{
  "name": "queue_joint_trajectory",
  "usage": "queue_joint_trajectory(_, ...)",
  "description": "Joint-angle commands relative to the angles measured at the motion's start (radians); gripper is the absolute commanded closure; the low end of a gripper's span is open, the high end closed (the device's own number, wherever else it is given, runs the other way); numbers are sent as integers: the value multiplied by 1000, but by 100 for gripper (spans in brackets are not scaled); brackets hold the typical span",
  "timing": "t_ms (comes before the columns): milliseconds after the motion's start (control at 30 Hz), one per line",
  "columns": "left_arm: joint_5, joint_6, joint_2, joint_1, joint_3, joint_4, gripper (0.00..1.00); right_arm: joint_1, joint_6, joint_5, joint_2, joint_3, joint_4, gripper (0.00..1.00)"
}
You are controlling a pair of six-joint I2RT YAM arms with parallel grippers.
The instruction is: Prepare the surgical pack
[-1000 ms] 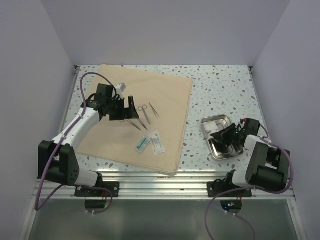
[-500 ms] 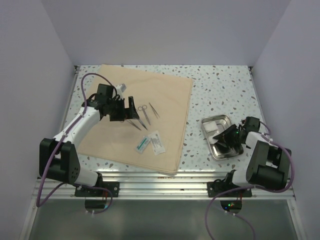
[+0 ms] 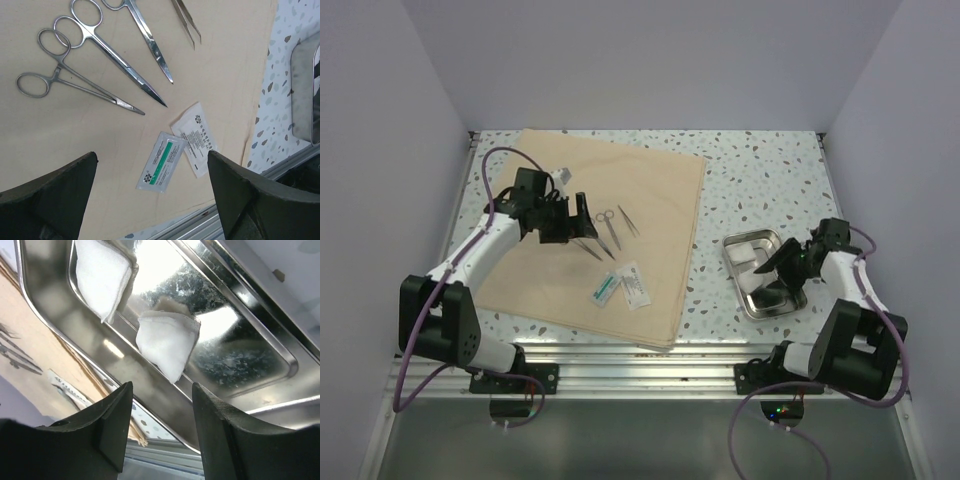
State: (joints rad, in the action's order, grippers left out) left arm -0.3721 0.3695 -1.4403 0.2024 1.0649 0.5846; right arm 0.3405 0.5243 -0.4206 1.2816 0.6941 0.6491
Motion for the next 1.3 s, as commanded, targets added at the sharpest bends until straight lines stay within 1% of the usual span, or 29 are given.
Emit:
queue_joint_trajectory(0, 19, 32, -8, -8, 3, 1, 6, -26, -73, 94, -28, 85, 147, 45)
queue_joint_trajectory(33, 10, 32, -8, -6, 0, 3, 8, -53, -82, 112, -36, 144, 168, 45)
queue_joint_trajectory(67, -2, 28, -8, -5, -6, 4, 12, -130, -87, 129, -33, 177, 178, 45)
queue_joint_trajectory(100, -26, 25, -6, -3, -23, 4, 14, -173, -92, 138, -25, 211, 181, 44)
queue_joint_trajectory(133, -37, 19, -6, 5, -34, 3, 16, -213, -92, 114, -16, 270, 175, 44)
queue_joint_trajectory(167, -54, 10, -3, 11, -48, 3, 19, -291, -87, 96, 10, 295, 166, 42)
queue_joint_trajectory(200, -63, 6, -3, 14, -77, 3, 21, -328, -70, 77, 22, 317, 153, 42)
queue_joint_trajectory(233, -73, -6, -2, 26, -94, 3, 23, -406, -61, 34, 39, 352, 117, 42)
queue_joint_trajectory(300, -96, -14, 1, 48, -146, 0, 24, -474, -46, -18, 100, 381, 78, 40)
queue_joint_trajectory(333, -93, -15, 4, 78, -160, 0, 26, -538, -44, -50, 126, 413, 52, 40)
queue_joint_trajectory(367, -71, -17, 7, 100, -174, 1, 27, -572, -46, -105, 155, 427, 41, 40)
queue_joint_trajectory(400, -39, -12, 9, 123, -192, 7, 27, -606, -56, -125, 229, 444, 38, 40)
queue_joint_trajectory(433, -6, -3, 14, 174, -201, 12, 27, -642, -64, -133, 260, 476, 37, 40)
queue_joint_trajectory(467, 19, 17, 23, 201, -210, 8, 27, -714, -73, -135, 297, 495, 38, 40)
queue_joint_trajectory(533, 88, 58, 34, 265, -240, -12, 27, -793, -87, -118, 357, 533, 38, 40)
queue_joint_trajectory(600, 177, 91, 35, 302, -247, -16, 25, -814, -58, -110, 363, 533, 15, 40)
queue_joint_trajectory(667, 254, 129, 21, 374, -232, 1, 25, -814, -32, -113, 354, 510, -17, 40)
queue_joint_trajectory(700, 360, 141, 14, 431, -202, 15, 27, -814, -21, -112, 351, 504, -20, 40)
queue_joint_trajectory(733, 424, 160, 2, 457, -185, 55, 26, -814, -18, -116, 343, 490, -20, 40)
queue_joint_trajectory(767, 535, 196, -23, 483, -149, 73, 25, -816, -17, -119, 335, 483, -25, 40)
queue_joint_trajectory(800, 583, 209, -32, 532, -132, 89, 25, -816, -18, -118, 328, 472, -23, 40)
queue_joint_trajectory(833, 628, 226, -41, 558, -120, 101, 25, -814, -21, -115, 308, 454, -19, 40)
queue_joint_trajectory(867, 710, 235, -64, 583, -90, 107, 25, -813, -24, -110, 297, 443, -16, 40)
queue_joint_trajectory(933, 774, 256, -104, 641, -59, 129, 26, -813, -33, -90, 265, 421, 0, 40)
queue_joint_trajectory(1100, 939, 302, -299, 761, 72, 198, 29, -802, -43, -73, 200, 378, 12, 40)
queue_joint_trajectory(1167, 995, 335, -377, 782, 118, 245, 32, -781, -46, -73, 174, 367, 23, 40)
queue_joint_trajectory(1200, 1009, 344, -397, 795, 127, 273, 35, -770, -50, -76, 162, 351, 27, 41)
queue_joint_trajectory(1267, 1041, 361, -433, 805, 139, 282, 37, -721, -55, -90, 137, 331, 26, 40)
